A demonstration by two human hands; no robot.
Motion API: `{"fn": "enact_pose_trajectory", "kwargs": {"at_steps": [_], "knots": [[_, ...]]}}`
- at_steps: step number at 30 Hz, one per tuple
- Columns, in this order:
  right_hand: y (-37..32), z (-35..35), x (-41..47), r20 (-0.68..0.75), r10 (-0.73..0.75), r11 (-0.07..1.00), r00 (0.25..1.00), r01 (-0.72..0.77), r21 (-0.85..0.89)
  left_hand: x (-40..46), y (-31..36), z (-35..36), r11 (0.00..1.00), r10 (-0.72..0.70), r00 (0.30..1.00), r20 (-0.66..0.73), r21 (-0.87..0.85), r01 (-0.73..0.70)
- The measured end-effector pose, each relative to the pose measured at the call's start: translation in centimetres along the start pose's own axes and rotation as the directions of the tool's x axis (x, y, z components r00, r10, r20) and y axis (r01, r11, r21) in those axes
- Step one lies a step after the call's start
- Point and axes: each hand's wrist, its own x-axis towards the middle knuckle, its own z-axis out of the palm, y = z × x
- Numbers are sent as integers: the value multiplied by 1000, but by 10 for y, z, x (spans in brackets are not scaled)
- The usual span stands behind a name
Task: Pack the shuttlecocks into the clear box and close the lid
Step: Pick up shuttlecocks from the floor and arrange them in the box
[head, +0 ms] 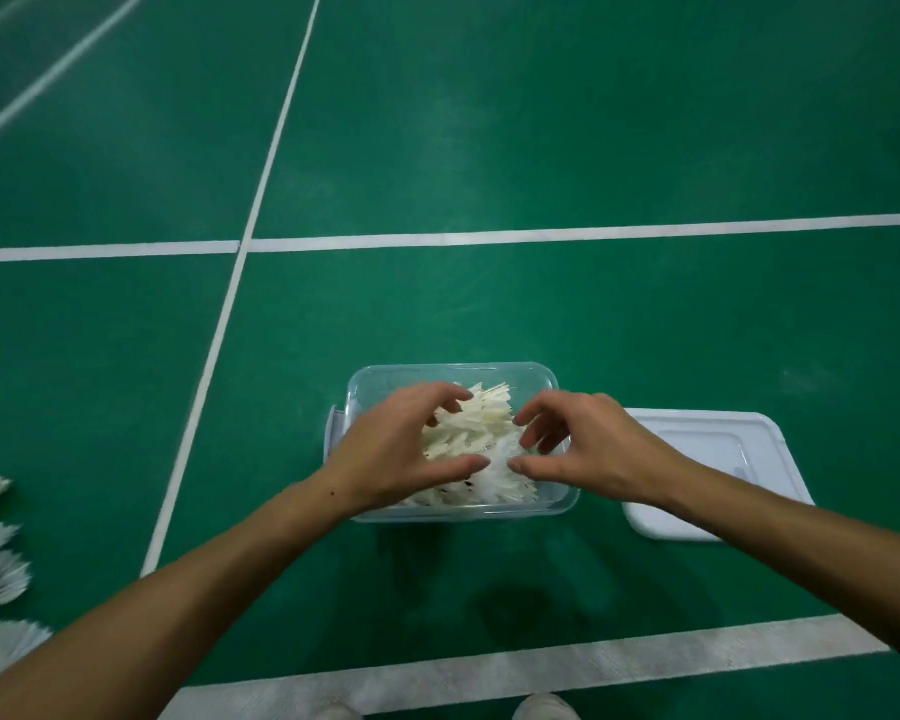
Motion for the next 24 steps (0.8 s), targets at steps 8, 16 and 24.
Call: {"fn": "enact_pose_trajectory", "kwargs": {"at_steps": [8,16,24], "knots": [[-126,-20,44,32,-335,909,942,332,-252,-86,-31,-134,976,-218,875,-433,-120,183],[-272,63,118,166,-554,769,815,578,-271,-222,-112,-191,891,-430,681,-592,-159,425],[-344,221,151,326,-607,732,725,669,-125,-377,-206,-178,682,-670,487,-560,-206,702]]}}
